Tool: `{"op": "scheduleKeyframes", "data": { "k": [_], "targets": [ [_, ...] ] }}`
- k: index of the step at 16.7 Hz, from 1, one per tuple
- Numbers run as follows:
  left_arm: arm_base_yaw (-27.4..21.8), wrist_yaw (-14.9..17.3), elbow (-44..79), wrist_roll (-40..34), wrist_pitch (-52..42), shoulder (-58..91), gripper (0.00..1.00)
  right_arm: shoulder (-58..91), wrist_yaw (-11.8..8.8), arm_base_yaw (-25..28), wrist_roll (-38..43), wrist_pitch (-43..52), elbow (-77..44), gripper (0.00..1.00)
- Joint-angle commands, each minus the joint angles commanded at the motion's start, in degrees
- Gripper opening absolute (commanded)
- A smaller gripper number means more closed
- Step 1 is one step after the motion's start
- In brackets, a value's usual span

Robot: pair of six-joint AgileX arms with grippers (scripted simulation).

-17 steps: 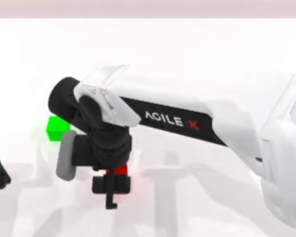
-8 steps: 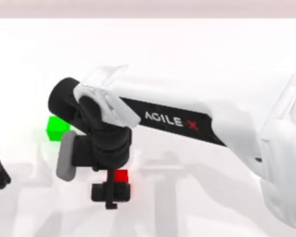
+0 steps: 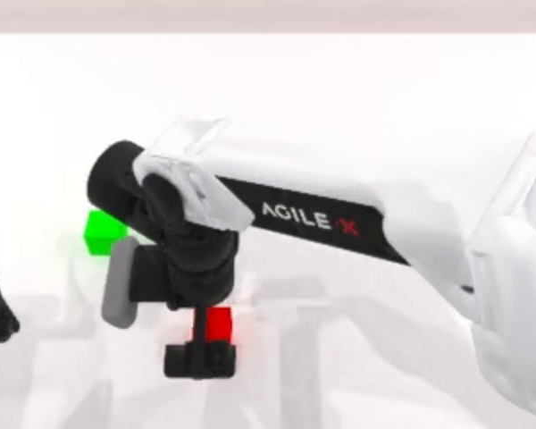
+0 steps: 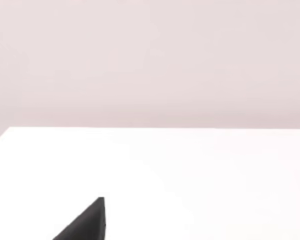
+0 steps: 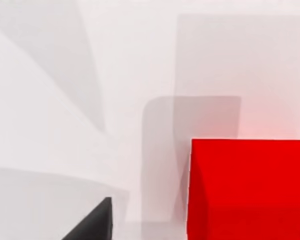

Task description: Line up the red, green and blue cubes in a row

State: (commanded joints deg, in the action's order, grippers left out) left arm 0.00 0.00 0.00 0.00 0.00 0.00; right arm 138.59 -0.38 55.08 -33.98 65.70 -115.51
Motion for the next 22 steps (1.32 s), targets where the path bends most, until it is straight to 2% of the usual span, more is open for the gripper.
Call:
{"op": "scheduleKeyframes", "data": {
  "k": [3, 11, 18, 22],
  "targets": [
    [0.00, 0.00, 0.00, 0.00, 0.00, 0.00, 1.00, -0.05, 0.00, 0.00, -0.10, 0.98, -0.99, 1.00],
    [0.00, 0.00, 0.00, 0.00, 0.00, 0.00, 1.00, -1.15, -0.02, 0.26, -0.19, 14.76, -13.57, 1.00],
    [-0.18, -0.04, 1.48, -0.18, -1.09, 1.49, 1.00, -2.73, -0.19, -0.74, 0.14, 13.60, -12.22, 1.00],
    [-1.32, -0.08, 10.22, -1.16, -7.13, 10.76, 1.00, -13.25, -1.06, -5.48, 2.62, 6.40, -3.39, 1.00]
  ]
}}
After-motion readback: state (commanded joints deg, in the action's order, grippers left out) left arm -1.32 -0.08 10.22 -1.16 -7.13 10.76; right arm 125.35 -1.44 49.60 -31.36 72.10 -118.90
